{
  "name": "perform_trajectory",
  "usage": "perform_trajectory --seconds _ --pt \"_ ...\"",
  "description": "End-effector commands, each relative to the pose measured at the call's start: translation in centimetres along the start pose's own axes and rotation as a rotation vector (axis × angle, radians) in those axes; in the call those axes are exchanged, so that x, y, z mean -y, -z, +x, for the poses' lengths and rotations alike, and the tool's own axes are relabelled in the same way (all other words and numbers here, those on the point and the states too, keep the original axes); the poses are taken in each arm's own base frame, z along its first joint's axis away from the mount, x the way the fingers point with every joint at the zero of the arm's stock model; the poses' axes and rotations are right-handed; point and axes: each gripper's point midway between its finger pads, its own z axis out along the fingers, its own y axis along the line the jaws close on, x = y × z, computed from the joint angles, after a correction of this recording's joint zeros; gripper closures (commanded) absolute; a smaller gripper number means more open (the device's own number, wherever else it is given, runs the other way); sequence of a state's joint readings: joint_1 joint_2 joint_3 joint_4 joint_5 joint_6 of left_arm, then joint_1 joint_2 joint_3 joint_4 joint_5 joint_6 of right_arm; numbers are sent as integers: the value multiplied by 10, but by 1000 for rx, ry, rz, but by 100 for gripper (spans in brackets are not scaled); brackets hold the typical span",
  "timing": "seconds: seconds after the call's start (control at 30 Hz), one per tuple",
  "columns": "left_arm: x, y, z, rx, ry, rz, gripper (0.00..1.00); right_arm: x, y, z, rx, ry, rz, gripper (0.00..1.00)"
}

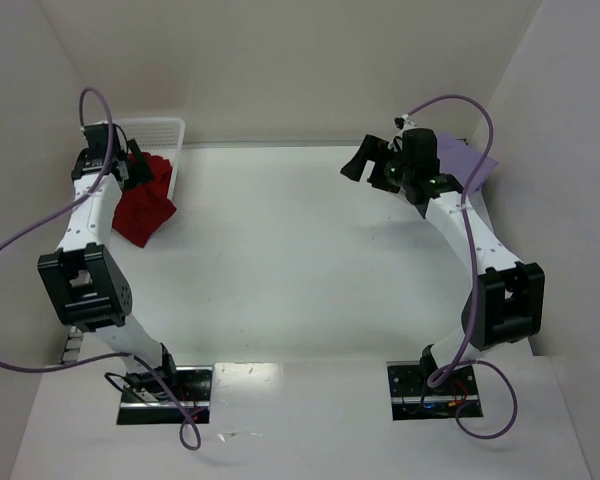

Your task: Fold and stack the t-shirts

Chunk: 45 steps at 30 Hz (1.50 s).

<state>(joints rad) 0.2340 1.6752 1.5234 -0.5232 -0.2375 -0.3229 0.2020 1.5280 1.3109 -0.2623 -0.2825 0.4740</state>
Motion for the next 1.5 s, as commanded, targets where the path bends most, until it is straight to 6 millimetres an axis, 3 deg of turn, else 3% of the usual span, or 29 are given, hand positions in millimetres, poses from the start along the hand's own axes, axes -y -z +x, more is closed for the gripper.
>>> perform_trajectory --seconds 0.0,0.17,0.27,0.53,0.57,0.7,0.83,0.9,0.93,1.03,1.1,1.17,1.23,1.27,1.4,1.47 --pt "-27 -30 -4 -39 95 -31 1 -14 7 -17 46 27 -56 0" --pt "-25 -56 -6 -26 94 -20 1 -11 7 -16 44 33 -43 0" --pt "-29 -77 7 -60 88 -50 1 -11 7 -16 44 33 -43 0" --pt "-14 -112 5 -60 91 6 1 -11 6 -12 37 24 -51 0" --pt "-12 -114 -2 -47 93 9 2 -8 2 -10 27 20 -46 0" --pt "-20 -133 3 -52 89 -45 6 -7 -3 -8 15 27 -50 0" --pt "-12 -140 9 -45 43 -81 8 -6 -8 -9 6 33 -45 0" --pt "-18 -144 13 -48 39 -117 13 -6 -8 -9 6 33 -45 0" --pt "-13 -147 18 -58 29 -111 21 -6 -8 -9 6 33 -45 0" --pt "-16 -148 19 -53 38 -131 38 -6 -8 -9 6 33 -45 0" --pt "-12 -141 7 -22 46 -109 50 -6 -8 -9 6 33 -45 0" --pt "-9 -132 -6 11 54 -92 77 -8 -7 -12 13 26 -49 0" --pt "-7 -124 -14 29 59 -76 91 -8 -7 -12 14 26 -49 0" --pt "-4 -115 -28 60 75 -59 99 -11 -4 -15 21 20 -53 0" --pt "6 -83 -65 134 90 2 100 -18 5 -21 44 19 -66 0" --pt "13 -59 -82 172 95 53 100 -21 12 -23 56 23 -73 0"
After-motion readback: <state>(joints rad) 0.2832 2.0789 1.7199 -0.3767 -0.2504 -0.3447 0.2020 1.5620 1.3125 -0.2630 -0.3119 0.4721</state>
